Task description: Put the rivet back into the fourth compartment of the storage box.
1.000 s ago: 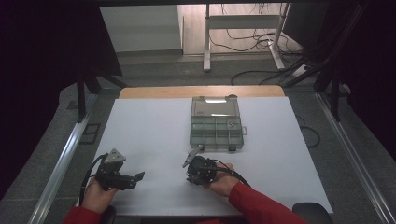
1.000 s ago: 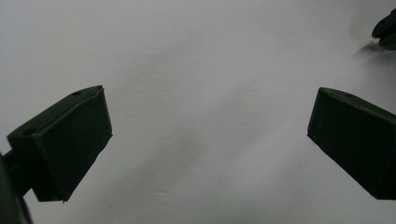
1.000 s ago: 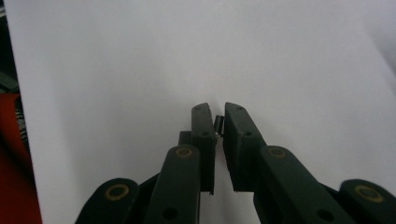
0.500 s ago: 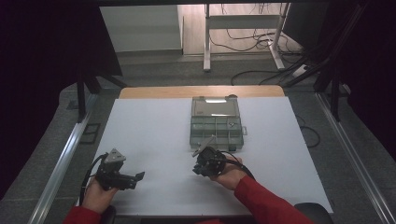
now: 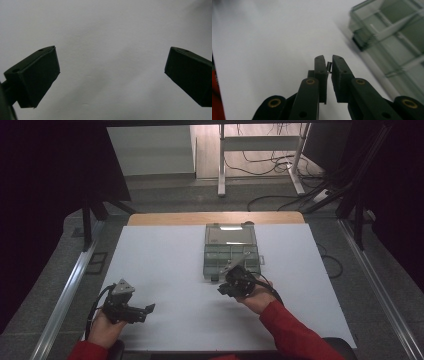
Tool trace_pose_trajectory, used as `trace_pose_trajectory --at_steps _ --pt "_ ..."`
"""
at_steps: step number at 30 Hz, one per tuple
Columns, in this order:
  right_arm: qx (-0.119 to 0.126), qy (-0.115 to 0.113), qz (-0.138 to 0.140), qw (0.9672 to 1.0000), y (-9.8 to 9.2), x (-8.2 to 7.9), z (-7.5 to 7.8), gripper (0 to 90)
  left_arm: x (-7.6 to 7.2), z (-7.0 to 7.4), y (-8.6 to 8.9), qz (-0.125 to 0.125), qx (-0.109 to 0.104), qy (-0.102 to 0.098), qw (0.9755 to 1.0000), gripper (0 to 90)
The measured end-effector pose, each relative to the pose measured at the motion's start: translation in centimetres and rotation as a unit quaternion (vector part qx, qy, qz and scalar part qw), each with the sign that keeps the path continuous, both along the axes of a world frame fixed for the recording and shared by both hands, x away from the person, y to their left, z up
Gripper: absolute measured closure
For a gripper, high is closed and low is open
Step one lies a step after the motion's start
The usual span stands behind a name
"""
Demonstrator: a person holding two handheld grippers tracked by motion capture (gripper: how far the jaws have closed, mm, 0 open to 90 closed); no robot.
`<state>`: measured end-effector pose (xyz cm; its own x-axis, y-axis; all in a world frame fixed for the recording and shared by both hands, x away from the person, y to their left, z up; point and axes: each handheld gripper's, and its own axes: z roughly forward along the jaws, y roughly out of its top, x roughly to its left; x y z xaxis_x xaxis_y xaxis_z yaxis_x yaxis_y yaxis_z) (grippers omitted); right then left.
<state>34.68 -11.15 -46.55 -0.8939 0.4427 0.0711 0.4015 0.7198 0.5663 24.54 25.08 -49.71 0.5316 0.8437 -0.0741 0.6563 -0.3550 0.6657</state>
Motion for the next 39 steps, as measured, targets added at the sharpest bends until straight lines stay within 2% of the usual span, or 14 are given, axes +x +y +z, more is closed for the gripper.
trace_pose_trajectory --at_steps 7,18,24,34,39 --pt "0.013 -0.014 -0.044 0.9988 -2.5 1.9 0.7 82.4 0.0 0.0 0.0 0.000 0.000 0.000 1.0000 0.2" --pt "0.004 -0.039 -0.108 0.9934 -6.2 4.9 1.2 82.3 0.0 0.0 0.0 0.000 0.001 0.000 1.0000 0.2" --pt "0.002 -0.050 -0.136 0.9894 -7.3 6.3 1.2 82.3 0.1 0.0 0.0 -0.001 0.002 0.000 1.0000 0.2" --pt "0.019 -0.054 -0.179 0.9822 -9.0 9.1 1.3 82.2 0.1 0.0 -0.1 0.000 0.002 0.000 1.0000 0.2" --pt "0.018 -0.055 -0.190 0.9800 -9.3 10.4 0.8 81.9 0.2 0.0 -0.1 0.000 0.002 0.000 1.0000 0.2"
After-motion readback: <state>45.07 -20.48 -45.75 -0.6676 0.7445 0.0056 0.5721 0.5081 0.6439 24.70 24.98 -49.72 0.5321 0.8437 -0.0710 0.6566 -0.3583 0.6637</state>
